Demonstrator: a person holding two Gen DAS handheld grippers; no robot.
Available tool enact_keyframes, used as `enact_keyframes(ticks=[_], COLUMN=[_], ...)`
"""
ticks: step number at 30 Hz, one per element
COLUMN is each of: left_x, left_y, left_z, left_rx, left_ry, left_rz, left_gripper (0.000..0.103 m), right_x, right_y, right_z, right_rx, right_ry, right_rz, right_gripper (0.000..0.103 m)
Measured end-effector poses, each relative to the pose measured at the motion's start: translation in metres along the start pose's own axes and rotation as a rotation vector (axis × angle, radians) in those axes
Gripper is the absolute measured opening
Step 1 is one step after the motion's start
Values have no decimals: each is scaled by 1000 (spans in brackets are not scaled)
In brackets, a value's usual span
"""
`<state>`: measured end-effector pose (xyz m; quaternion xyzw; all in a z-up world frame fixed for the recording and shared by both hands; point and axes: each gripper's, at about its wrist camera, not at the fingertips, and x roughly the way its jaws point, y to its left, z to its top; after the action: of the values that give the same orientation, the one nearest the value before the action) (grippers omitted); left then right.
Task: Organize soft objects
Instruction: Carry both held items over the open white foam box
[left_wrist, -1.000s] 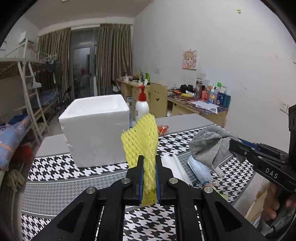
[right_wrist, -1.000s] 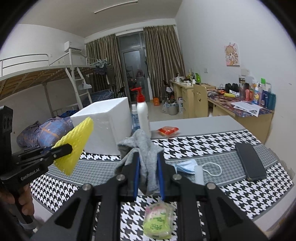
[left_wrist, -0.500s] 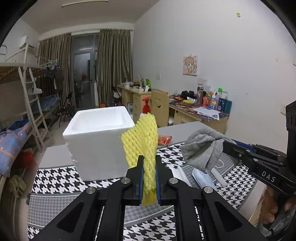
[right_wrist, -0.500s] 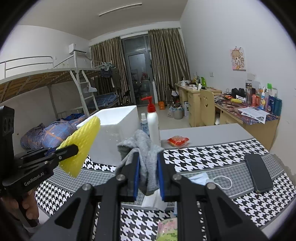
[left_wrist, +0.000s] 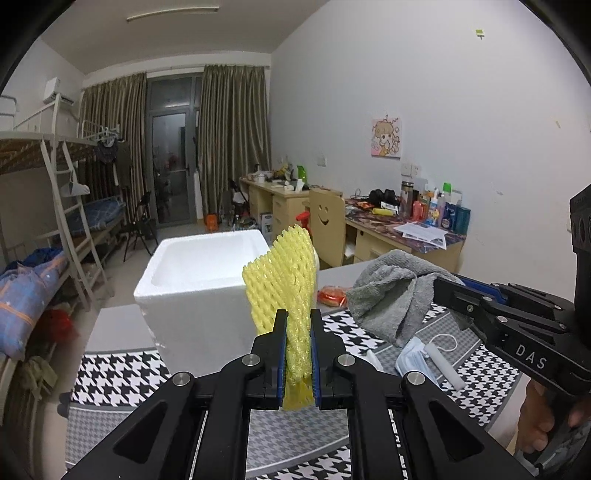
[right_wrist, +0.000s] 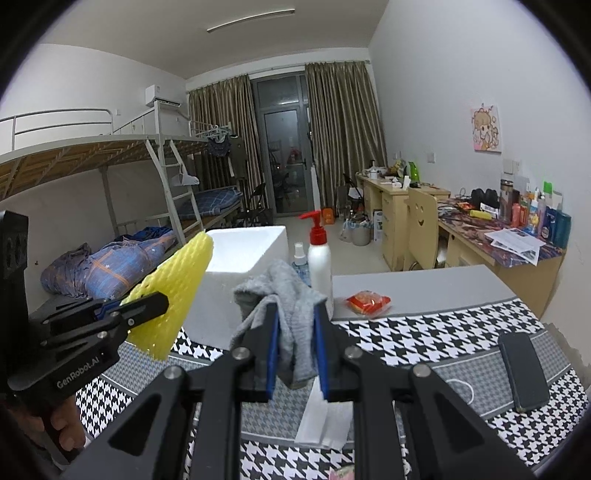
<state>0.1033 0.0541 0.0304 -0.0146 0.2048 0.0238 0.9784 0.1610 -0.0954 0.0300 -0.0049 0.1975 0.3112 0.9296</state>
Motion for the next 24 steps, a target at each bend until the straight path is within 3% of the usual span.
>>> enact_keyframes(ticks=[24], left_x=[12], left_y=[31], left_z=[25], left_rx=[-26], left_ry=[-39], left_rz=[56], left_gripper=[11], right_x=[22], right_y=[23], right_z=[34], right_rx=[-56], right_ry=[-22], right_rz=[20], right_gripper=[21])
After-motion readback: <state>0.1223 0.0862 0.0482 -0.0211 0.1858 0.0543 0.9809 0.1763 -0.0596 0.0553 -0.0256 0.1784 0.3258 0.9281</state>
